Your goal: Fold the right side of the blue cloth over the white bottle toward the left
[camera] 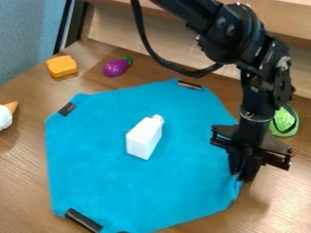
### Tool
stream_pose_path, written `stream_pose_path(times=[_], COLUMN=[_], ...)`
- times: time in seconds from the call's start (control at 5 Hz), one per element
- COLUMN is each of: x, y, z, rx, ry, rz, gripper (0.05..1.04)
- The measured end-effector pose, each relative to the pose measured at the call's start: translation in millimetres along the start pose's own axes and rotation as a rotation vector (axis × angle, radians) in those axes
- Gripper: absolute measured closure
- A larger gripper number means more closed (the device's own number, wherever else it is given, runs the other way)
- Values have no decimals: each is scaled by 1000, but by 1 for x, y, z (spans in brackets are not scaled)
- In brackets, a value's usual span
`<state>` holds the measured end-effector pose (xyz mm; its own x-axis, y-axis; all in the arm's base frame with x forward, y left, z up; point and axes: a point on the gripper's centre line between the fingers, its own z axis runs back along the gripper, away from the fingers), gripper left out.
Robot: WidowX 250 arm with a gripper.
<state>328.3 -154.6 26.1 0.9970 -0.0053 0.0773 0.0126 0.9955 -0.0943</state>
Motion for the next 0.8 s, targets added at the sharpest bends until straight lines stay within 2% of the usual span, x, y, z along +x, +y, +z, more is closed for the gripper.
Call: stream_pose_path(times=[0.2,0.4,0.6,0.8], x=[4,17,20,20], y=[-11,-11,0,23], z=[11,36,72,104], rx=[-45,-52,-73,-92], ry=[66,91,77,34], rz=[-101,-160,-188,-166], gripper=[1003,1018,1020,1020])
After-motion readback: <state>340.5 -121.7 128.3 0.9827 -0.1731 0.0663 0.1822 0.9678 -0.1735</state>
